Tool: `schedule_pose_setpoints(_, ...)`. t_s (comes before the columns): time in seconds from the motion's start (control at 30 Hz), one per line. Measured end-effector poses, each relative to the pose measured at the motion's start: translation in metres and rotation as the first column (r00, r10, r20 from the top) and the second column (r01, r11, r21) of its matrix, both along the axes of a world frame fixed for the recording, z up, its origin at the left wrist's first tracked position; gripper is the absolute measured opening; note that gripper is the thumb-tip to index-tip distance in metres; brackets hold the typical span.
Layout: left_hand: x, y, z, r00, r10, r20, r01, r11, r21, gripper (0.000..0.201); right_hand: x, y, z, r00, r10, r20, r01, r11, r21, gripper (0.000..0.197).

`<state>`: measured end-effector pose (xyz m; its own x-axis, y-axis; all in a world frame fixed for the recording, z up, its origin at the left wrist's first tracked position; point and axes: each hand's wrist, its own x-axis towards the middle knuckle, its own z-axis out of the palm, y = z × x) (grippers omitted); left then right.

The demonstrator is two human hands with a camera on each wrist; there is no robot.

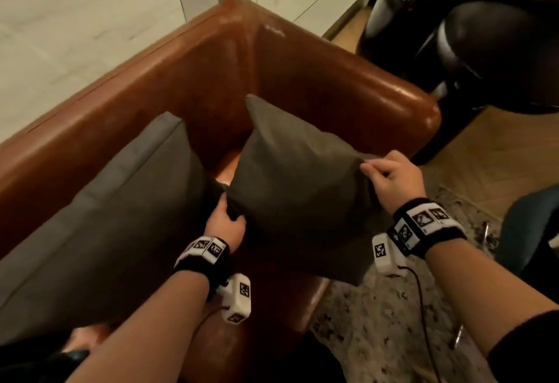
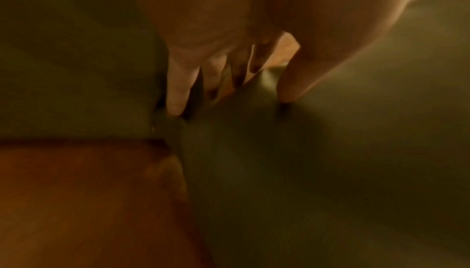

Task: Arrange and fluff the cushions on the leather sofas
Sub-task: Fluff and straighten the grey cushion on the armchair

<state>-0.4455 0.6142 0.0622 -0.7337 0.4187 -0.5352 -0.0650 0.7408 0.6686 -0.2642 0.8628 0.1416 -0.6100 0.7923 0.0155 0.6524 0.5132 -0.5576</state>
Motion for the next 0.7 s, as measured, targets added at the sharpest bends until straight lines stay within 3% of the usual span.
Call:
schedule_pose_setpoints(0.13, -0.022, 0.046, 0.020, 0.996, -0.089, -0.018, 0.091, 0.990, 0.103, 0.068, -0.031, 0.011, -0.007, 0.996, 0.088, 0.015, -0.089, 0.993, 0.082, 0.018)
schedule_pose_setpoints(0.23, -0.039, 0.079, 0.023, 1.000, -0.021, -0.003, 0.021, 0.986, 0.163, 0.070, -0.047, 0.018, -0.028, 0.991, 0.133, 0.002, -0.133, 0.990, 0.042, 0.022)
schedule_pose_setpoints(0.37, -0.067, 0.118, 0.016, 1.000, 0.016, -0.008, -0.015, 0.998, 0.061, 0.080, -0.035, 0.048, -0.048, 0.994, -0.008, 0.112, -0.003, 0.995, 0.096, 0.047)
schedule_pose_setpoints(0.43, -0.076, 0.138, 0.011, 0.999, 0.006, 0.046, -0.009, 0.999, 0.049, 0.078, -0.014, 0.069, -0.057, 0.969, -0.180, 0.172, 0.154, 0.976, 0.155, 0.063)
schedule_pose_setpoints(0.5, -0.079, 0.156, 0.005, 0.998, 0.017, 0.067, -0.022, 0.997, 0.073, 0.067, 0.010, 0.088, -0.065, 0.899, -0.407, 0.160, 0.412, 0.911, 0.001, 0.084)
schedule_pose_setpoints(0.57, -0.080, 0.169, 0.003, 0.999, 0.029, 0.044, -0.034, 0.994, 0.102, 0.053, 0.022, 0.098, -0.072, 0.830, -0.555, 0.065, 0.537, 0.761, -0.363, 0.092)
schedule_pose_setpoints(0.63, -0.082, 0.177, 0.005, 0.999, 0.045, 0.017, -0.047, 0.992, 0.113, 0.050, 0.022, 0.100, -0.075, 0.806, -0.591, -0.031, 0.493, 0.700, -0.517, 0.072)
schedule_pose_setpoints(0.7, -0.088, 0.179, 0.008, 0.997, 0.074, -0.033, -0.070, 0.991, 0.111, 0.070, 0.012, 0.101, -0.071, 0.815, -0.575, -0.067, 0.488, 0.745, -0.456, 0.048)
